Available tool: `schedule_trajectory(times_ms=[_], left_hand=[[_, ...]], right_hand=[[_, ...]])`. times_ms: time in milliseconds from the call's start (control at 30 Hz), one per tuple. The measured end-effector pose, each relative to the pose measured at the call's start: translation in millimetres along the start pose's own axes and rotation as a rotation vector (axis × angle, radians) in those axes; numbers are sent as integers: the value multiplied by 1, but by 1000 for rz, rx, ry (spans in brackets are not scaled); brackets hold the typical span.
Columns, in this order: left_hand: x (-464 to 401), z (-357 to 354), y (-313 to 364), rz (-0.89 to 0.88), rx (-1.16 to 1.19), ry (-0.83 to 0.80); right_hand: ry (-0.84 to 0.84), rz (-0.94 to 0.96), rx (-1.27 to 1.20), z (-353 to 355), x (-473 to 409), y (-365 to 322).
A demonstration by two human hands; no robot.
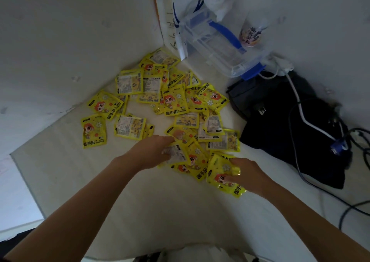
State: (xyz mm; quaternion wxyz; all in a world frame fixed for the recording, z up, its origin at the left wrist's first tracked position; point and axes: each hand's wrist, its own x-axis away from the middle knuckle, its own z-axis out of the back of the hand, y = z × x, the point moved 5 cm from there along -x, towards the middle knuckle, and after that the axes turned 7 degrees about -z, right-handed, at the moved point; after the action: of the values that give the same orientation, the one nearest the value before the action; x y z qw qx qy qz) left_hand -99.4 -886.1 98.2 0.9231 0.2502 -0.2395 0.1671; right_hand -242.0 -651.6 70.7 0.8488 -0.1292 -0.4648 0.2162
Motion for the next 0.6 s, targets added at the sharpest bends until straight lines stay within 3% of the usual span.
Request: schedule_trajectory(times_ms=[167, 300, 400, 600], left_hand=[[-27, -9, 27, 95, 161, -9], [-35, -32, 16, 320, 589, 111], [-35, -50, 11, 423, 737, 184], [-37, -64, 22, 442, 496, 226]], right_hand=[[33, -183, -485, -3, -6, 35], [40, -295, -830, -16, 0, 40], [114, -329, -855, -25, -4, 40], [257, -372, -652, -34, -14, 38]])
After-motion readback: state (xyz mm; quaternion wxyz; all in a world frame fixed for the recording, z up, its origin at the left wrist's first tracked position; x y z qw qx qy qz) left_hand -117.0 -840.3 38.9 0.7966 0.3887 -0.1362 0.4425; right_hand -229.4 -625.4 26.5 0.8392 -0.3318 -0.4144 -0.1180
